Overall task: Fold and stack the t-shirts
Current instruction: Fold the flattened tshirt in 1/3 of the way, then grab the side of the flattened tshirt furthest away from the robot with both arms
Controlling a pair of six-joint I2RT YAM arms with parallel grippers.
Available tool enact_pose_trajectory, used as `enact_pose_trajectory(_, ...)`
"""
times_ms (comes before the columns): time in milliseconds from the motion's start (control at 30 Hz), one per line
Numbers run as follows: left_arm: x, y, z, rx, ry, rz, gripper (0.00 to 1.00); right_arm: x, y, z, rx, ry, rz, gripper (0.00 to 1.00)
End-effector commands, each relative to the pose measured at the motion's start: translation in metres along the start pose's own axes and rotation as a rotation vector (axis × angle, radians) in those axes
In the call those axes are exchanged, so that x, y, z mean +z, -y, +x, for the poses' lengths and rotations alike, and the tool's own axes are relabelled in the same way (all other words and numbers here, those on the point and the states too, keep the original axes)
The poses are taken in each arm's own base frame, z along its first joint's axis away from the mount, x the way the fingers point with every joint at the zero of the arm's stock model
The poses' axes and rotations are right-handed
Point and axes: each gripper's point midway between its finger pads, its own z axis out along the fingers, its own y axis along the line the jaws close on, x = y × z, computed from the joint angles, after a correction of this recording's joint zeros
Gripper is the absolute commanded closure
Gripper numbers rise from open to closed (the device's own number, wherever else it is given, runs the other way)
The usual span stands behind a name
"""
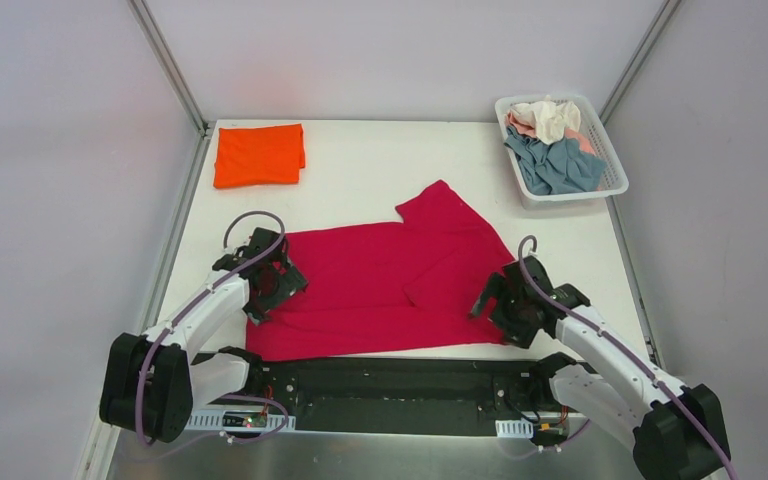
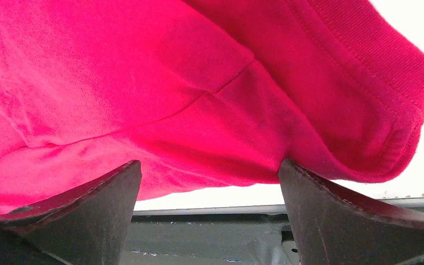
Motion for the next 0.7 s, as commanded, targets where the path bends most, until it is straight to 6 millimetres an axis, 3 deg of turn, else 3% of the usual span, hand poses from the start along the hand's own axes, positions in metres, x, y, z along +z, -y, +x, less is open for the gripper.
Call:
enact_pose_trajectory(0,-0.008,-0.002,-0.015,0.037,0.052,-0.051,0.01,-0.005,0.011,0.017,0.018,-0.051,0.017,0.01)
enact_pose_trajectory(167,-0.012,0.01,-0.03,0.052,0.078,-0.05,0.01,-0.025,-0.012,0.009,-0.012,-0.005,-0.094,0.01)
enact_pose_trajectory(267,-0.018,0.021,-0.04,0.064,0.102,-0.027,0.01,-0.038,-0.028,-0.014,-0.025,0.101,-0.146,0.01)
enact_pose_trajectory(367,-0.027,0.03,-0.05,0.075,0.13,0.001,0.01,-0.038,-0.049,-0.042,-0.03,0.208,-0.181,0.01)
enact_pose_trajectory(433,-0.032,0.036,-0.056,0.082,0.147,0.019,0.01,-0.032,-0.067,-0.058,-0.029,0.245,-0.206,0.01)
enact_pose_trajectory(533,-0.038,0.039,-0.07,0.104,0.192,0.008,0.01,-0.014,-0.077,-0.073,-0.022,0.26,-0.167,0.01)
enact_pose_trajectory(667,-0.034,0.039,-0.089,0.072,0.215,-0.036,0.01,0.014,-0.064,-0.081,0.007,0.244,-0.05,0.01)
